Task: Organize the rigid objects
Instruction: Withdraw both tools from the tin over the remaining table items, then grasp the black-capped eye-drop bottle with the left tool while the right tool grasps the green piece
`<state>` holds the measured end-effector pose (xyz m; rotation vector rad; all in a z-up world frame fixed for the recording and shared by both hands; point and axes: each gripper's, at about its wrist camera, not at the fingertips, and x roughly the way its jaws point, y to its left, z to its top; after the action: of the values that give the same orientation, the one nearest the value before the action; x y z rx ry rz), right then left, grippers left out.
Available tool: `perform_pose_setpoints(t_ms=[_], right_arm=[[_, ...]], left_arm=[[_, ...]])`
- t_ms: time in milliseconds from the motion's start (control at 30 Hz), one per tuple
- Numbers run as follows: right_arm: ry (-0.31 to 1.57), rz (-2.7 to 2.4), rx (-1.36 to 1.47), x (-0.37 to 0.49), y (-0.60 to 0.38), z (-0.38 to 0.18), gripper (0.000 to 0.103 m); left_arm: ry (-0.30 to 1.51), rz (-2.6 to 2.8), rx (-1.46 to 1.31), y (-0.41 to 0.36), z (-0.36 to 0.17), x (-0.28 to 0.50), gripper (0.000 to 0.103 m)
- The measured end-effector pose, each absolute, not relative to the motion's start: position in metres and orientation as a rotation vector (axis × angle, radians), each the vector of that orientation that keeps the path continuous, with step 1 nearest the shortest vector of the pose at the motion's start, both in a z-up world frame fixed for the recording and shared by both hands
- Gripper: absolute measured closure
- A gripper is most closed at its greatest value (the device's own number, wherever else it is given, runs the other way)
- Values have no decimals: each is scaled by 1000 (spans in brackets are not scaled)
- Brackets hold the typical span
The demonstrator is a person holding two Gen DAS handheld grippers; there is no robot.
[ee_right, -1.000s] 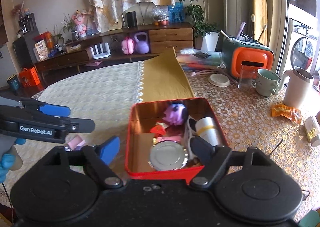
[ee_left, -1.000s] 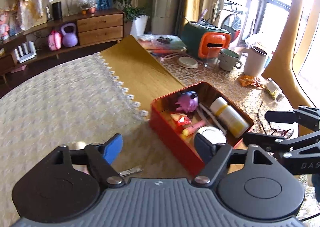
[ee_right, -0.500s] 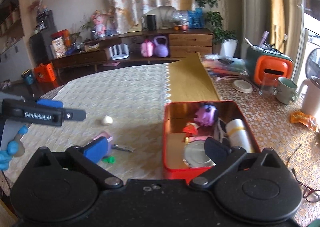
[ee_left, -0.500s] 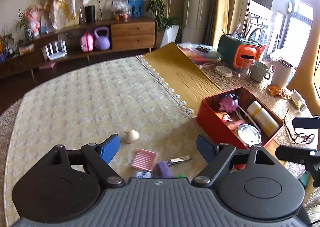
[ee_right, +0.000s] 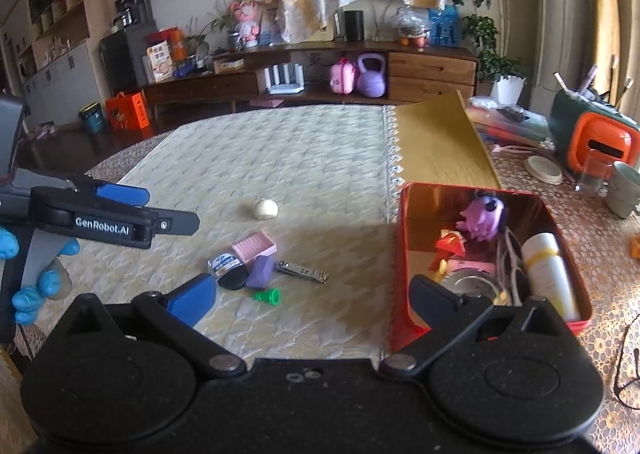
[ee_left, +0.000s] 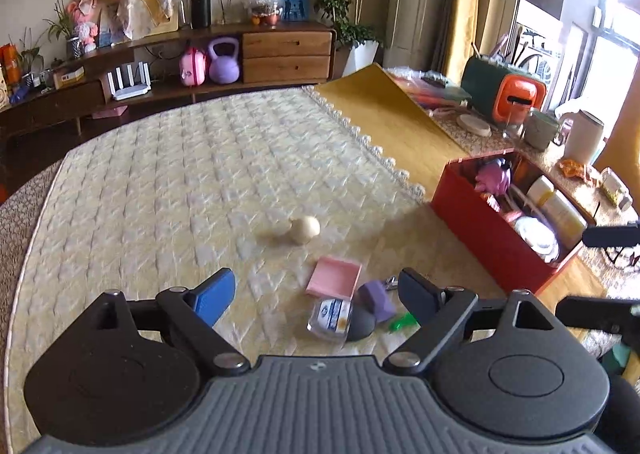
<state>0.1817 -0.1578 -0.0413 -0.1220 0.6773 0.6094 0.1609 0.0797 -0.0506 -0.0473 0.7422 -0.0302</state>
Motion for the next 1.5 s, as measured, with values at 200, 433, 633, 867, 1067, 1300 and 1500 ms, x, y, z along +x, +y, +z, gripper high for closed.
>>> perform_pose_setpoints(t_ms=[200, 433, 633, 867, 1067, 1300, 1500], right_arm=[[721, 659, -165, 186, -145, -58, 1], [774, 735, -235, 196, -130, -79, 11], [786, 771, -298, 207, -117, -94, 23], [795, 803, -348, 218, -104, -109, 36], [795, 818, -365, 227, -97, -119, 52], [772, 861, -395, 231, -87, -122, 61], [764, 883, -391, 233, -84, -126, 65]], left_arm=[[755, -72, -7, 77, -76, 156, 14], [770, -127, 9, 74, -98, 163, 14], [777, -154, 21, 71, -111, 172, 14], [777, -167, 29, 68, -120, 179, 14], [783, -151, 11, 70, -128, 184, 16], [774, -150, 10, 74, -130, 184, 28], [764, -170, 23, 74, -131, 186, 36]])
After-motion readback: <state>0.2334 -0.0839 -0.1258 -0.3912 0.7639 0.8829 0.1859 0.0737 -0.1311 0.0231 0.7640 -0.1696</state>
